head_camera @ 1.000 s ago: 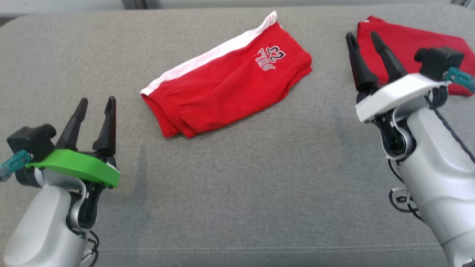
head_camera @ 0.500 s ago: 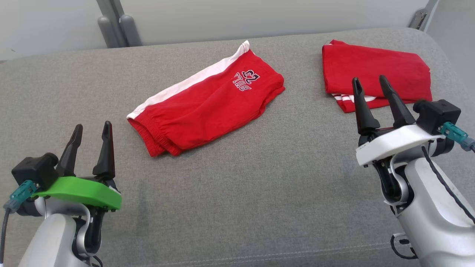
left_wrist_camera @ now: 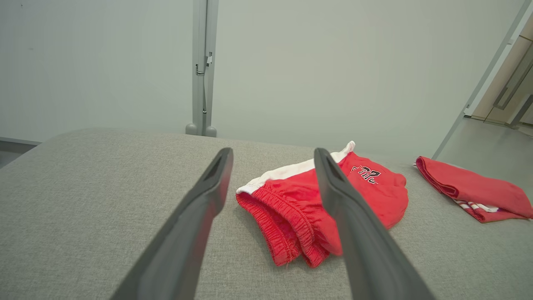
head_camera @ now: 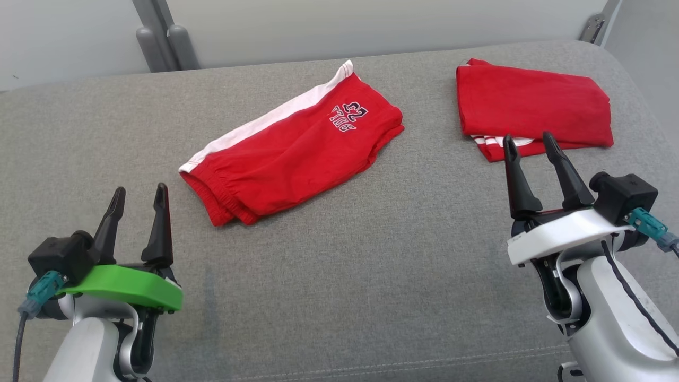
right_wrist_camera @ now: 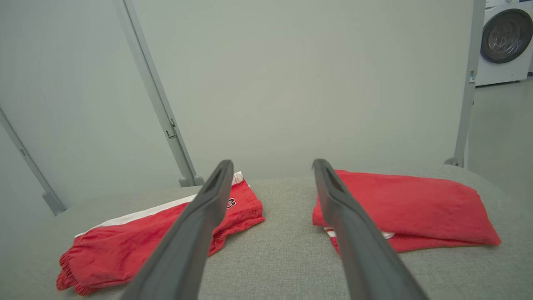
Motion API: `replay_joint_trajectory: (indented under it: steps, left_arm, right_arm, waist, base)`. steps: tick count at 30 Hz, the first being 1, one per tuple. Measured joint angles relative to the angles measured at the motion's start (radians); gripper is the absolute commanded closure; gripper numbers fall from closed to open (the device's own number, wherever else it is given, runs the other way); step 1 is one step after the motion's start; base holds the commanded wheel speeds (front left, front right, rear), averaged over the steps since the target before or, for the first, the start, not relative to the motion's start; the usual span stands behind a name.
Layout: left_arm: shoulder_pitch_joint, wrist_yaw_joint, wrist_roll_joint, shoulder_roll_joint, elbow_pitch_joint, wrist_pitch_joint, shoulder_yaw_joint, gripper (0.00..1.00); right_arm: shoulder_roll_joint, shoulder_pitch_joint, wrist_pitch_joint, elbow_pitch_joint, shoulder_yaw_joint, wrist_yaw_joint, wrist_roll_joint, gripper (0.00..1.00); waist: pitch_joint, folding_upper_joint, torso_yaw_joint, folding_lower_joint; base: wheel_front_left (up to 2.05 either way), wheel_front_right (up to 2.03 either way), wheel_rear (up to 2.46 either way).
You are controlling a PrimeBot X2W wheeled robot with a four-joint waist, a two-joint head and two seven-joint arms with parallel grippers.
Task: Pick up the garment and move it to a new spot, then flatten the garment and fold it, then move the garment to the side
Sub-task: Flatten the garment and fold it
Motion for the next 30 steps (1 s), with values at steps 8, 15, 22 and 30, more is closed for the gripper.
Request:
replay_joint_trajectory:
  steps: [8, 15, 22, 30]
  left_arm:
    - [0.017, -0.012, 0.033, -0.016, -0.008, 0.0, 0.014, 0.0]
    - [0.02, -0.031, 0.044, -0.031, -0.019, 0.0, 0.021, 0.0]
    - [0.02, -0.047, 0.05, -0.044, -0.022, 0.0, 0.009, 0.0]
    - [0.019, -0.057, 0.053, -0.058, -0.024, 0.0, 0.002, 0.0]
  right_arm:
    - [0.013, 0.033, 0.0, -0.03, -0.003, 0.001, -0.015, 0.0]
    - [0.022, 0.044, 0.0, -0.023, -0.007, 0.021, -0.005, 0.0]
    - [0.012, 0.01, 0.008, 0.036, -0.012, 0.041, 0.011, 0.0]
    - [-0.013, -0.109, 0.076, 0.127, -0.054, 0.058, 0.063, 0.0]
  waist:
    - [0.001, 0.0, 0.006, 0.0]
    - [0.012, 0.0, 0.013, 0.0]
    - [0.037, 0.0, 0.037, 0.0]
    - [0.07, 0.0, 0.086, 0.0]
  base:
    - [0.0, 0.0, 0.0]
    - [0.0, 0.0, 0.0]
    - [0.0, 0.0, 0.0]
    - [0.0, 0.0, 0.0]
